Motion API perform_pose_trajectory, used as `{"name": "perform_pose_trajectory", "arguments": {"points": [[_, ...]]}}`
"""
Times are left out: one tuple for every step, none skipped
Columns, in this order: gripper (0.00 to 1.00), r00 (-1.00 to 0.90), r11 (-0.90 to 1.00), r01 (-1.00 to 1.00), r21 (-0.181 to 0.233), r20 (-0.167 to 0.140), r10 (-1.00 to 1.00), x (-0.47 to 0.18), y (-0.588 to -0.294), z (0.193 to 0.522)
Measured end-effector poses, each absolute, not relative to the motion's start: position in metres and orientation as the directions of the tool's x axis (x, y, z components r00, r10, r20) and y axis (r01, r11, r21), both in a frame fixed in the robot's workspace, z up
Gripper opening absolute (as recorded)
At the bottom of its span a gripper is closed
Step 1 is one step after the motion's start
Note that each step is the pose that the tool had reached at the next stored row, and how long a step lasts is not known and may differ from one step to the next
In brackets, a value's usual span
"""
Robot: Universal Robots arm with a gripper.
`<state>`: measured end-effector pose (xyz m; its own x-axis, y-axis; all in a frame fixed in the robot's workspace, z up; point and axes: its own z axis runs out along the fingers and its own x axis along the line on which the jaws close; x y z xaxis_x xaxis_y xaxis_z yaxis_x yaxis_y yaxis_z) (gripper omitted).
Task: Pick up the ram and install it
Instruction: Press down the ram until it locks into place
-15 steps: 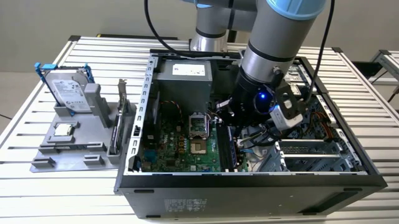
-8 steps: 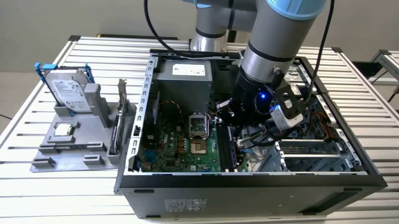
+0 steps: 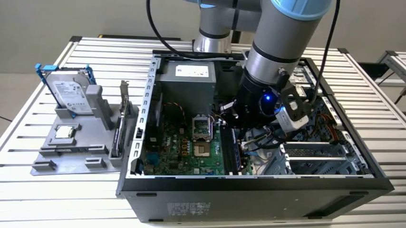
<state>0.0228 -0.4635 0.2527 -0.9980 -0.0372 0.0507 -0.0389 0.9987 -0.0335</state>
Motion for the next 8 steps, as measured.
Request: {"name": "perform_pose_trajectory", "arguments": {"points": [[0.00, -0.998, 0.999, -0.040, -0.033, 0.051, -0.038, 0.0228, -0.4635, 0.2527], [0.00, -0.998, 0.999, -0.040, -0.033, 0.051, -0.038, 0.0228, -0.4635, 0.2527], [0.00, -0.998, 0.999, -0.041, -0.033, 0.051, -0.039, 0.0228, -0.4635, 0.2527], [0.00, -0.998, 0.999, -0.041, -0.033, 0.051, -0.039, 0.0228, -0.4635, 0.2527], [0.00, -0.998, 0.999, -0.043, -0.032, 0.051, -0.041, 0.0228, -0.4635, 0.2527], [0.00, -0.998, 0.999, -0.044, -0.031, 0.051, -0.043, 0.0228, -0.4635, 0.2527], [0.00, -0.998, 0.999, -0.045, -0.031, 0.051, -0.043, 0.0228, -0.4635, 0.2527], [0.00, -0.998, 0.999, -0.045, -0.031, 0.051, -0.043, 0.0228, -0.4635, 0.2527]]}}
